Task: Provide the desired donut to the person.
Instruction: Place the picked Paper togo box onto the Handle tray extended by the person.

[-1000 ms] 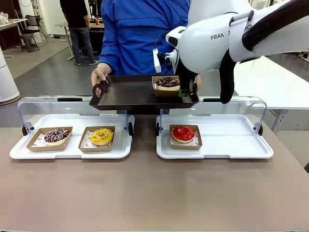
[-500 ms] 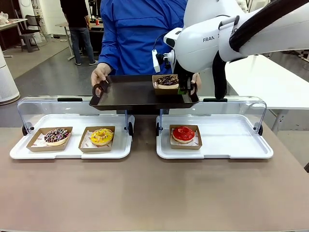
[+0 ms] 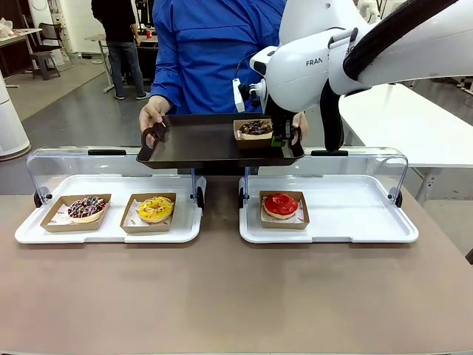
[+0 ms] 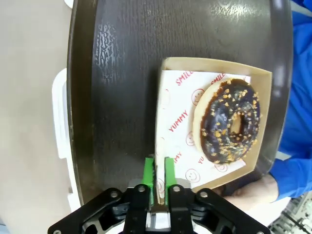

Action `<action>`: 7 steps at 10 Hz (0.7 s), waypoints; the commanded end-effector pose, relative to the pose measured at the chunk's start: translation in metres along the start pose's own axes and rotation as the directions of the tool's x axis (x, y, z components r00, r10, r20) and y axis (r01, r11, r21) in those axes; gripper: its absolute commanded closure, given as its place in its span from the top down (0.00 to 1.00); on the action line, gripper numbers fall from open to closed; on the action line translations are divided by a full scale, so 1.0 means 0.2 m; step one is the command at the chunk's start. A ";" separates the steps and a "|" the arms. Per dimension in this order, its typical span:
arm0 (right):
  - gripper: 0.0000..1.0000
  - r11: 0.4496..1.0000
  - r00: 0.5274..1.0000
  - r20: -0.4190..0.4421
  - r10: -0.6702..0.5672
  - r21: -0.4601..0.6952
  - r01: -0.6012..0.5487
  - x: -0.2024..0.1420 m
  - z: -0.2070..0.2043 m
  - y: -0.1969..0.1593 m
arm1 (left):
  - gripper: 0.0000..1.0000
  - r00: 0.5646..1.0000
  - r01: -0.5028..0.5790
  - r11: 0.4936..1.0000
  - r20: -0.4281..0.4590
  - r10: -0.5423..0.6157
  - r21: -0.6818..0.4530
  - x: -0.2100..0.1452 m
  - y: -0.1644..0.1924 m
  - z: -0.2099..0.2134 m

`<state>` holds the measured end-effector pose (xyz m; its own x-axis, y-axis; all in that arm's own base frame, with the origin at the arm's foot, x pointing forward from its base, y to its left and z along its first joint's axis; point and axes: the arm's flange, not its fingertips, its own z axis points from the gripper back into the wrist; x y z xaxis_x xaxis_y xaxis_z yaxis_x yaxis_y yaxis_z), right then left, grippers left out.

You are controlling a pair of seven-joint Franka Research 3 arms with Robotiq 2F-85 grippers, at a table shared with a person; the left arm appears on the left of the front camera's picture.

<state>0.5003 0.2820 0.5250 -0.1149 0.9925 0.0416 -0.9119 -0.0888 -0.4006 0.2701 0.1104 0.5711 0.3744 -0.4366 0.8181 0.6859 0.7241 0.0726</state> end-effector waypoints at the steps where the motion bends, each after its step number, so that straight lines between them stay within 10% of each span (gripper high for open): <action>1: 1.00 1.000 1.000 0.007 0.003 0.012 -0.003 -0.01 0.01 -0.04 | 1.00 1.000 -0.018 1.000 0.007 0.018 0.001 0.01 0.00 0.00; 2: 0.65 0.999 1.000 0.002 0.000 0.036 -0.001 -0.02 0.03 -0.04 | 1.00 1.000 -0.018 1.000 0.007 0.018 0.001 0.01 0.00 0.00; 3: 1.00 0.999 1.000 0.007 0.009 0.051 -0.009 -0.02 0.04 -0.04 | 1.00 1.000 -0.018 1.000 0.007 0.018 0.001 0.01 0.00 0.00; 7: 1.00 0.996 0.998 0.033 0.049 0.066 -0.051 -0.02 0.09 -0.04 | 1.00 1.000 -0.018 1.000 0.007 0.018 0.001 0.01 0.00 0.00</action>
<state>0.5003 0.2794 0.5419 -0.1422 0.9892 0.0346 -0.9232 -0.1199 -0.3651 0.2701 0.1104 0.5711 0.3744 -0.4366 0.8181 0.6858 0.7241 0.0726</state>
